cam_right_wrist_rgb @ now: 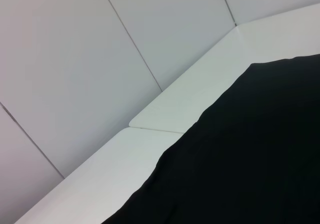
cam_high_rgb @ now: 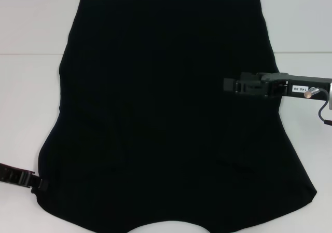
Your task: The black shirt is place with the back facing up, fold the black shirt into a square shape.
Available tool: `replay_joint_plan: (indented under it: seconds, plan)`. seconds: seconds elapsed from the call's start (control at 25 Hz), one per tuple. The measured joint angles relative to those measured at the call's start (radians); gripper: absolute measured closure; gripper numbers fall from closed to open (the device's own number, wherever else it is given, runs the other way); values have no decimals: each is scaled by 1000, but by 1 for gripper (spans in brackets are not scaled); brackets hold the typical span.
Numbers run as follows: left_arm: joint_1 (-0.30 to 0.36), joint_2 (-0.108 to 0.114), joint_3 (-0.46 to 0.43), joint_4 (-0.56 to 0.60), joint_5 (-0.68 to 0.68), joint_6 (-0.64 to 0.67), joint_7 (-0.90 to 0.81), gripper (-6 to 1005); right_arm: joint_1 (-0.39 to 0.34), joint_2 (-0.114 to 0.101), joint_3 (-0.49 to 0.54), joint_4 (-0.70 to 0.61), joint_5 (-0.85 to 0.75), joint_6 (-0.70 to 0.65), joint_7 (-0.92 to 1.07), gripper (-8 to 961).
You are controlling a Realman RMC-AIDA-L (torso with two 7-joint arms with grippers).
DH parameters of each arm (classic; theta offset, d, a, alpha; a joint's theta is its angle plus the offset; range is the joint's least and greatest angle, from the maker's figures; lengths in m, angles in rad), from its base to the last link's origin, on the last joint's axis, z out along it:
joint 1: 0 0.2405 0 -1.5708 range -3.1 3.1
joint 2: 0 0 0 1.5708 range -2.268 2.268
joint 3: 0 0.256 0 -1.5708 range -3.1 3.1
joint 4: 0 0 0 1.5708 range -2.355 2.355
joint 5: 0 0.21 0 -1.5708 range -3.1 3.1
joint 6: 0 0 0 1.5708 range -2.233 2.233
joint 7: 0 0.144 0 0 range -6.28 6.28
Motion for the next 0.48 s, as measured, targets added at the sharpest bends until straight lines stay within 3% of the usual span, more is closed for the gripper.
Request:
replay_joint_plan:
  seconds: [0.16, 0.48]
  plan:
    - [1, 0, -2, 5, 4, 1, 0, 771, -4, -3, 0, 0, 6, -4, 0, 12]
    - [2, 2, -16, 2, -39, 24, 6, 946, -15, -21, -9, 7, -20, -5, 45, 11]
